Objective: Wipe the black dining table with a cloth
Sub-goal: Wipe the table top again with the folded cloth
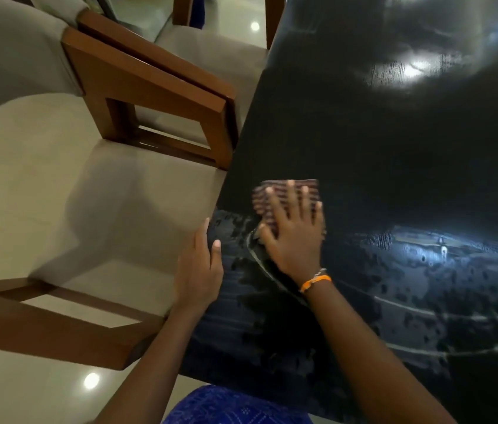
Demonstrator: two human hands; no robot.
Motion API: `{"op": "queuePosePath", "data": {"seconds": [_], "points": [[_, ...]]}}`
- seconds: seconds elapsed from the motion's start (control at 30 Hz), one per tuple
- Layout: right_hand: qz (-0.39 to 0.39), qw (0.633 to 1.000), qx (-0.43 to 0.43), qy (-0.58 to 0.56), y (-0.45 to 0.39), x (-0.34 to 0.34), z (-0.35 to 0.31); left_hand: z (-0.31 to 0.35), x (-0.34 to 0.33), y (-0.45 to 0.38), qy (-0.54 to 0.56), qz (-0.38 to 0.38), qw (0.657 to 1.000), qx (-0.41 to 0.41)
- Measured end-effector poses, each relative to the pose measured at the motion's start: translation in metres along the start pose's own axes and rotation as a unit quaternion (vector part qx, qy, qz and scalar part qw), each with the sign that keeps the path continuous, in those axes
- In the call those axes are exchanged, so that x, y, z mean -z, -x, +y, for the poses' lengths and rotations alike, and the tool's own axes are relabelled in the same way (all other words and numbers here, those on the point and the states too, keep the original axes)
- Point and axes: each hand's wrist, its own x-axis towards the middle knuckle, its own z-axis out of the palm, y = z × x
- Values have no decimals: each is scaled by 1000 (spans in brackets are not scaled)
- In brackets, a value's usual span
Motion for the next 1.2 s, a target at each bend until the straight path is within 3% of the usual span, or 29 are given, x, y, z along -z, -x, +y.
{"op": "queuePosePath", "data": {"seconds": [0.13, 0.23, 0.33, 0.47, 0.63, 0.77, 0.97, 1.2], "points": [[-42, 969, 240, 29, -11, -9, -29, -6, -3, 2, 61, 36, 997, 37], [-54, 944, 320, 61, -43, 0, -14, -8, -2, 0, 75, 50, 994, 57], [-64, 947, 304, 76, -86, 6, -2, -9, -4, -2, 61, 22, 996, 59], [-66, 971, 218, 77, -148, 10, 9, -10, -4, -3, 51, 18, 998, 41], [-71, 981, 167, 72, -170, 7, 8, -8, 0, -6, 115, 10, 992, 55], [-62, 983, 161, 60, -130, 4, -8, -11, 8, 0, 174, 1, 978, 116], [-69, 969, 233, 47, -14, -5, -42, -32, 19, 40, 153, -24, 966, 209], [-64, 963, 262, -4, 88, -17, -73, -41, 21, 81, 87, 2, 970, 226]]}}
